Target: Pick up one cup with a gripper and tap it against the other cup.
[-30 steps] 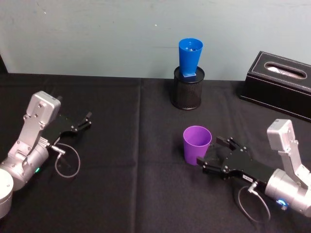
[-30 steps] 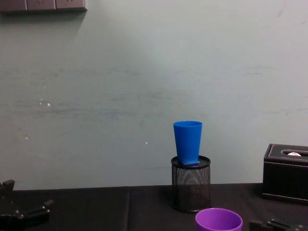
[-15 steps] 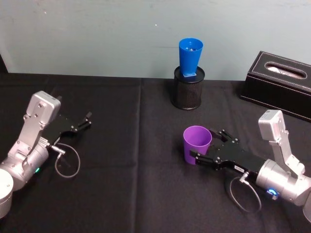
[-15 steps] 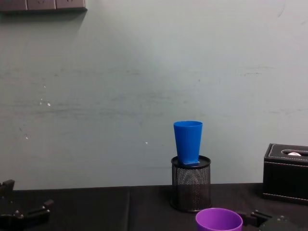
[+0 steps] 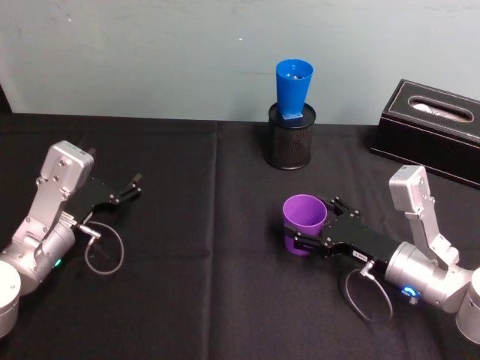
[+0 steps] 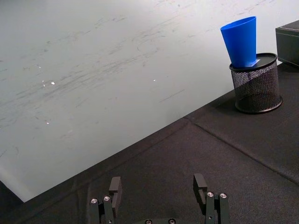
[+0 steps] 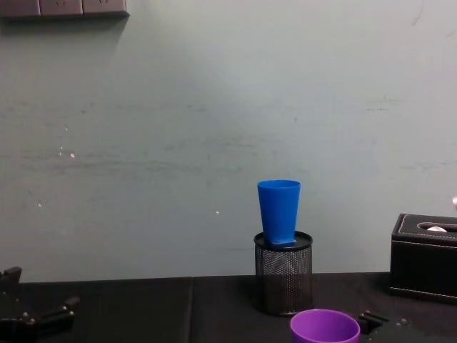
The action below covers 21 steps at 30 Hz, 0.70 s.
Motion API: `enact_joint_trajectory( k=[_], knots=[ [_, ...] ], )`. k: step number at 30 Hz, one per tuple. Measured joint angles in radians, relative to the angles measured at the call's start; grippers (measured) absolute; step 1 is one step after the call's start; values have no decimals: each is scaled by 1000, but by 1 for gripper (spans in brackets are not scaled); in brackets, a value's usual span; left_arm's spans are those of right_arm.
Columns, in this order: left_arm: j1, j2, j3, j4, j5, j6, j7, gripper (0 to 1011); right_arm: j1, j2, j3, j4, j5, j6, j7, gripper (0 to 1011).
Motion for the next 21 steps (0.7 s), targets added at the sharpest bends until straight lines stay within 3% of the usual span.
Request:
enact_joint_trajectory(
  k=[21],
  knots=[
    [0, 0, 0, 0, 0, 0, 0, 1005, 12, -23, -2, 20, -12, -11, -5, 1003]
  ],
)
